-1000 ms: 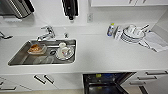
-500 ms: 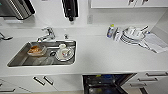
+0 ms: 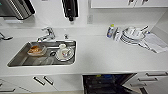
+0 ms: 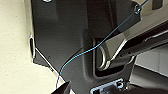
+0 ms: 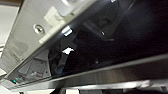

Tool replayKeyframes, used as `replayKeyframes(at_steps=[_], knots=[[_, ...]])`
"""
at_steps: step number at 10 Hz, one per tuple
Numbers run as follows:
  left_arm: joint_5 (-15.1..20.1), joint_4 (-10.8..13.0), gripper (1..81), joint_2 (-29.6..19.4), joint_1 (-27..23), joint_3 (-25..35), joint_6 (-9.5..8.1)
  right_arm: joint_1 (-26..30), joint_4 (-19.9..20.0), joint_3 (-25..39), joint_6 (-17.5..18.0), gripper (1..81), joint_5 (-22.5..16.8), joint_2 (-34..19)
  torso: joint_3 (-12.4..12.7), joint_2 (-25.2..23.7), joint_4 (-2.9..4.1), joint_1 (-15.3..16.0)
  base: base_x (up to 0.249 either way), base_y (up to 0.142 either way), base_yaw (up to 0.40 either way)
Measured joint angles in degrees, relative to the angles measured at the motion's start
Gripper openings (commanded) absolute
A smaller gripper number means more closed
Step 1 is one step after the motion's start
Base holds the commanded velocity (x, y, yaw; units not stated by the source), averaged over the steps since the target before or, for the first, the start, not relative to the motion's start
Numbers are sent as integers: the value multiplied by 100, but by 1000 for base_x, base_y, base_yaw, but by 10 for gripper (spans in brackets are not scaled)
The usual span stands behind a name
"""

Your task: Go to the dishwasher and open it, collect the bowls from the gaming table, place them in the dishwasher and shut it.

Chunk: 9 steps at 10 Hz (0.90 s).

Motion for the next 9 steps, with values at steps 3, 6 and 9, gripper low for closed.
replayKeyframes(at_steps=[3,6,9], knots=[[17,-4,811,48,0,-2,16,964,179,656,113,811,875,-808,0,2,2,7,0,0,0],[55,-48,811,138,-11,-173,-5,280,2,822,105,811,667,-758,0,2,2,7,0,0,0],[-5,-614,811,182,-66,-333,5,-1023,-471,-229,94,811,873,-488,0,2,2,9,0,0,0]])
